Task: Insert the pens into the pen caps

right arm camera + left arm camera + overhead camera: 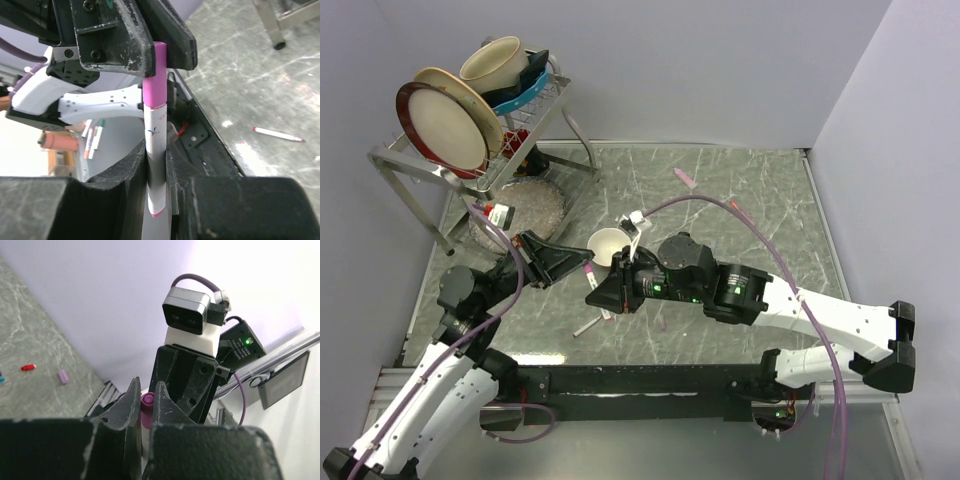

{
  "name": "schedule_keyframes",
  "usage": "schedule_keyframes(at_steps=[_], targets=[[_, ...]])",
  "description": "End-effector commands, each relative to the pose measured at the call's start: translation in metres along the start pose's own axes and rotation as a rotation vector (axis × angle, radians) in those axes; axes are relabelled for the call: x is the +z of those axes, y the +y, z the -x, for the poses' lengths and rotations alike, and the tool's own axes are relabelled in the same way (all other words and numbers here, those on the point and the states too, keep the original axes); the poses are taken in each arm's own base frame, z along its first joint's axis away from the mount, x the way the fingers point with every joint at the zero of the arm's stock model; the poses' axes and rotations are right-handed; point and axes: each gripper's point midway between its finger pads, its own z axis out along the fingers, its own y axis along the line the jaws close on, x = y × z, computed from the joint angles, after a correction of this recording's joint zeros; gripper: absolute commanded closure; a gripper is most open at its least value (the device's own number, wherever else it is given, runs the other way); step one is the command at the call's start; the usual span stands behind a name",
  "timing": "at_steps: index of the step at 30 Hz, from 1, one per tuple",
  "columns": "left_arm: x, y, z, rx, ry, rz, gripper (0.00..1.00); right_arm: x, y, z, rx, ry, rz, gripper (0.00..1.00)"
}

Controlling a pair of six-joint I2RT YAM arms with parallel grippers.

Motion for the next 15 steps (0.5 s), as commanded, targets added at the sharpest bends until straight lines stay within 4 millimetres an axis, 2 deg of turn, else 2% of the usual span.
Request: schedule_keyframes(at_steps=[1, 3, 6, 7, 10, 14, 15], targets=[[-0.011, 0.006, -0.044, -0.107, 0.198, -0.008, 0.99, -0.031, 0.051, 0.132, -0.079, -0.414, 0.096, 1.0], [-0.011, 0.01, -0.048, -0.093, 0.22, 0.01, 0.99, -0.036, 0.053, 0.141, -0.085, -0.432, 0.094, 1.0], [-0.014, 0.016, -0.06, -0.094, 0.269, 0.041, 0.99, -0.043, 0.042, 0.158, -0.086, -0.47, 0.056, 1.0], [-0.017, 0.023, -0.07, -0.116, 0.3, 0.079, 0.99, -0.044, 0.038, 0.16, -0.08, -0.465, 0.041, 1.0], [-0.02, 0.028, -0.075, -0.1, 0.279, 0.089, 0.99, -0.051, 0.037, 0.177, -0.076, -0.501, 0.027, 1.0], [-0.018, 0.024, -0.077, -0.093, 0.265, 0.044, 0.99, -0.046, 0.036, 0.193, -0.067, -0.509, 0.029, 1.0], [-0.017, 0.027, -0.078, -0.108, 0.266, 0.047, 0.99, -0.042, 0.039, 0.192, -0.07, -0.493, 0.044, 1.0]])
